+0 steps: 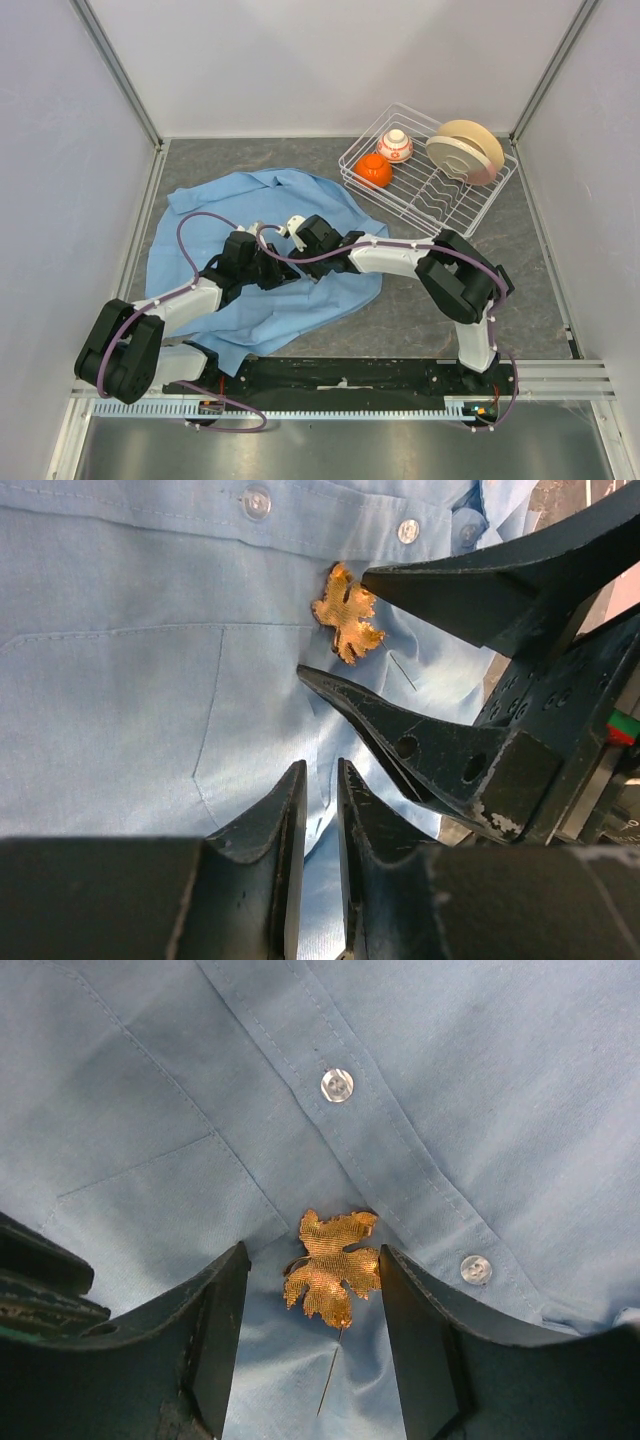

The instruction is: Remove the brooch from the garment

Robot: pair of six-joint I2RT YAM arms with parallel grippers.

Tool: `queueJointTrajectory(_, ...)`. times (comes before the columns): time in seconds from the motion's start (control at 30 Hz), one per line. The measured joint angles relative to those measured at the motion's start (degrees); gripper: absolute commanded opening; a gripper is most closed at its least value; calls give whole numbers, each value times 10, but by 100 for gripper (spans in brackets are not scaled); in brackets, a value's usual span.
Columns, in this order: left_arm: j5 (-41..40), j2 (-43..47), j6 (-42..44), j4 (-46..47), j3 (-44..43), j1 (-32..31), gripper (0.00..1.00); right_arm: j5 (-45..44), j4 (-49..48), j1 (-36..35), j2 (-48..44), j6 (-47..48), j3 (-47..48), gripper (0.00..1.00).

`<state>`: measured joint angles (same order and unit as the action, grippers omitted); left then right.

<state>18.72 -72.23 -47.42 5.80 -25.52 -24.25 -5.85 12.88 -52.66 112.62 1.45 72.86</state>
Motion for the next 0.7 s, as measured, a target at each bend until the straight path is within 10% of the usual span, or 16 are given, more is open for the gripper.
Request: queueJointTrajectory(0.7,8,0,0,1,2,0,25,-52,-113,-1,-45,-107,-82,28)
